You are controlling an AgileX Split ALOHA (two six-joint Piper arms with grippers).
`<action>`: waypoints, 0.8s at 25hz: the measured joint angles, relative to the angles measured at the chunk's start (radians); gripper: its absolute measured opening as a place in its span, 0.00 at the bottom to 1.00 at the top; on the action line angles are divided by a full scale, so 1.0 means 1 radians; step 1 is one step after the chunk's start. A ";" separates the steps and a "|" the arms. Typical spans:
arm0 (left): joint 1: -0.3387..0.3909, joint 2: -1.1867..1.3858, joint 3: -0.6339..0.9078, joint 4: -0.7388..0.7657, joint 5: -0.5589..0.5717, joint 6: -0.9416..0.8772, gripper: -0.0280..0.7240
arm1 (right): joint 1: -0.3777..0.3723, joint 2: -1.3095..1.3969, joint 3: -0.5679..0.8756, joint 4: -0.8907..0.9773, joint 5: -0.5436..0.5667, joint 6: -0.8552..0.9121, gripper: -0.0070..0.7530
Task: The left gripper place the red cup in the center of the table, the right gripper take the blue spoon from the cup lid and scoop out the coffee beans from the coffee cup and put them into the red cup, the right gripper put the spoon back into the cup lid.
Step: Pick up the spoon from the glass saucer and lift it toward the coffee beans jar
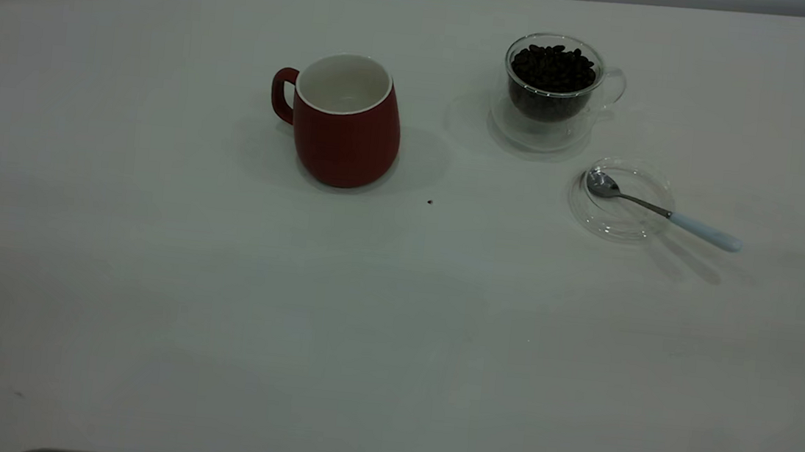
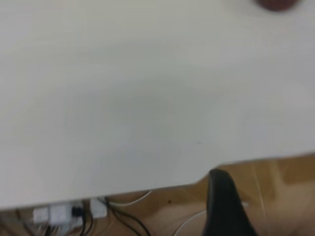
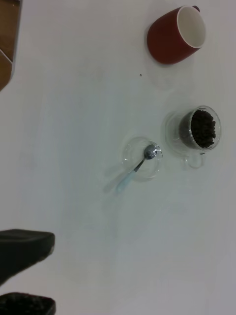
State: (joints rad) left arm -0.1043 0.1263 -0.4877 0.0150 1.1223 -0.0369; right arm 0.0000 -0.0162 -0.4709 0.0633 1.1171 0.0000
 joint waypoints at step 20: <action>0.140 -0.145 0.000 0.000 0.017 -0.003 0.70 | 0.000 0.000 0.000 0.000 0.000 0.000 0.35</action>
State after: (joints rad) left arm 0.0361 -0.0192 -0.4877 0.0150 1.1397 -0.0398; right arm 0.0000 -0.0162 -0.4709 0.0633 1.1171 0.0000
